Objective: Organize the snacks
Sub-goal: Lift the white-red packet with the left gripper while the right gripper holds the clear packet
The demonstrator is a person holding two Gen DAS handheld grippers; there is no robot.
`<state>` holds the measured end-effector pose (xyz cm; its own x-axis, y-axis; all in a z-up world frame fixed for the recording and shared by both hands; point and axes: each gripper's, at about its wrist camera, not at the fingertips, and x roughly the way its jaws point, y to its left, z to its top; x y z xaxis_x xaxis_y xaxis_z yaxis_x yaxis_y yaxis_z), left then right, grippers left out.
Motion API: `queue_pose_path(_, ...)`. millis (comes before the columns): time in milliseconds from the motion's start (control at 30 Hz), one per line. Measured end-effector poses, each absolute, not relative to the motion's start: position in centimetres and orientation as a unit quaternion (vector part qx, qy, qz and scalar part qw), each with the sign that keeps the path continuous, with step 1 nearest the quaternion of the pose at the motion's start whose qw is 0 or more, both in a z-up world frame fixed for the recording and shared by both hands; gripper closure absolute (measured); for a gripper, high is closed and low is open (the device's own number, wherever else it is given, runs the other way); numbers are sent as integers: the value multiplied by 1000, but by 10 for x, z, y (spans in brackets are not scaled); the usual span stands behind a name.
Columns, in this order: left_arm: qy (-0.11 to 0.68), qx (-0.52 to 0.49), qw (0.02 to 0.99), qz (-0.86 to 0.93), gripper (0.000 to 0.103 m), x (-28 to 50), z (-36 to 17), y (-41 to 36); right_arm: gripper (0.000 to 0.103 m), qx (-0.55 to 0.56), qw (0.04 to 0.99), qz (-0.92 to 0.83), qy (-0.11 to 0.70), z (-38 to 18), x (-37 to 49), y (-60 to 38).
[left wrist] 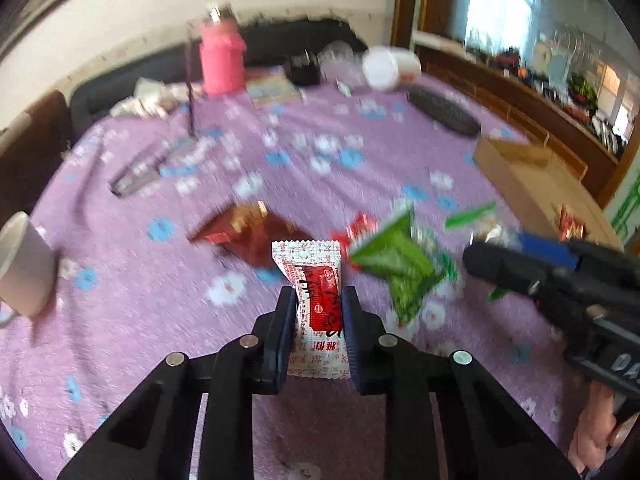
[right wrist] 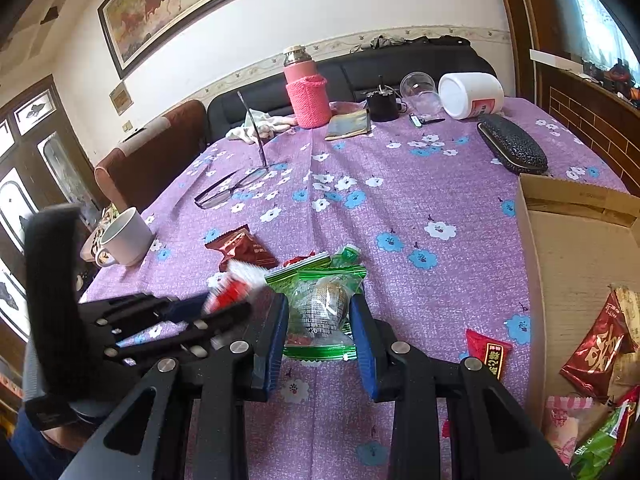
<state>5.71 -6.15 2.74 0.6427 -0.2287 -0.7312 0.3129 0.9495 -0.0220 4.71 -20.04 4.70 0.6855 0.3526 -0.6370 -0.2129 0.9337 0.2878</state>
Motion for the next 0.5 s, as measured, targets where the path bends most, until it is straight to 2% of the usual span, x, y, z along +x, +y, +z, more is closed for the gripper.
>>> queue_pose_path(167, 331, 24, 936, -118, 81, 49, 50, -46, 69, 89, 916, 149, 361, 48, 46, -200)
queue_pose_path(500, 319, 35, 943, -92, 80, 47, 53, -48, 69, 70, 927, 142, 340, 53, 42, -198)
